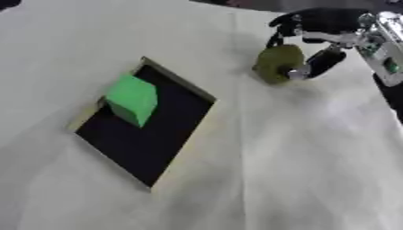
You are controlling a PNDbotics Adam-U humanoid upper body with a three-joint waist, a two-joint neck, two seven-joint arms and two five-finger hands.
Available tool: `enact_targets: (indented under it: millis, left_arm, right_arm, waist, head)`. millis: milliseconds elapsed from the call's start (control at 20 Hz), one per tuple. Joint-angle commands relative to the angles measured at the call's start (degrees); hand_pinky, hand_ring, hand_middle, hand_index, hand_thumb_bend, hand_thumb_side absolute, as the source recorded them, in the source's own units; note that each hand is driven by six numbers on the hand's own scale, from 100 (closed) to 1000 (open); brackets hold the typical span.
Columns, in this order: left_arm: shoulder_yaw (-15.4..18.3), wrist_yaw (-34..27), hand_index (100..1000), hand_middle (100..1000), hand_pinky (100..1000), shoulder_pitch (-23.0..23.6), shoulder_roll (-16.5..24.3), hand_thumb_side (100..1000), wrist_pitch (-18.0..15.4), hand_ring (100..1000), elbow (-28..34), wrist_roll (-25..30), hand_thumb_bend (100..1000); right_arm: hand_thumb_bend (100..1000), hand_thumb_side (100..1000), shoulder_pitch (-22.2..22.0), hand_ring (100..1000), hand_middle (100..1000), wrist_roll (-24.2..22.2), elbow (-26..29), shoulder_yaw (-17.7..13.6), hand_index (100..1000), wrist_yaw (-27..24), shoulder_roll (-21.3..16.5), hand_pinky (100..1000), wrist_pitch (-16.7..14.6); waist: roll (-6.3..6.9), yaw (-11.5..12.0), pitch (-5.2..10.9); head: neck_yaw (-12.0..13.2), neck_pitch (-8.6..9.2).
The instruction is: Pick up objects on the table and place them in the box.
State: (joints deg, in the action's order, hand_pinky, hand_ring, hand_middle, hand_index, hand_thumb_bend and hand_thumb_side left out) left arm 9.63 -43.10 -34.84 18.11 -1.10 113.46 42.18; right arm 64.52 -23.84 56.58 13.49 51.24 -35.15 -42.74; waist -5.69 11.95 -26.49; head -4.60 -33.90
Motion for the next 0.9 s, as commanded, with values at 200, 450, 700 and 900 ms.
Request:
enact_targets:
  millis: [200,450,700,900]
  left_arm:
    - [0.07,-0.08,858,870,898,-0.42,0.50,672,0.01,835,1.13,0.18,100]
    - [0.05,-0.08,858,869,898,-0.37,0.36,672,-0.03,835,1.13,0.26,100]
    - [-0.01,0.10,859,868,897,-0.28,0.24,672,-0.57,835,1.13,0.23,100]
    - [-0.09,0.06,858,868,896,-0.23,0.12,672,-0.59,835,1.13,0.05,100]
  right_arm:
    - [100,482,0.52,867,475,-8.15,-0.52,-0.03,692,0.19,-1.32,895,-9.23]
    - [100,400,0.18,807,430,-7.24,-0.65,-0.44,635,-1.79,-1.64,866,-9.23]
    - [100,319,-0.40,788,431,-4.57,2.75,-0.14,627,-5.80,-2.93,844,-9.23]
    - [100,293,-0.56,780,432,-3.02,6.77,0.04,632,-10.18,-3.97,842,-9.23]
  waist:
    - [0.53,-0.16,1.83]
    - [0.56,-0.21,1.98]
    - [0.57,-0.27,2.31]
    - [0.62,-0.40,2.66]
  head:
    - [0.09,0.00]
    - [0.20,-0.19]
    - [0.30,-0.58]
    - [0.42,-0.89]
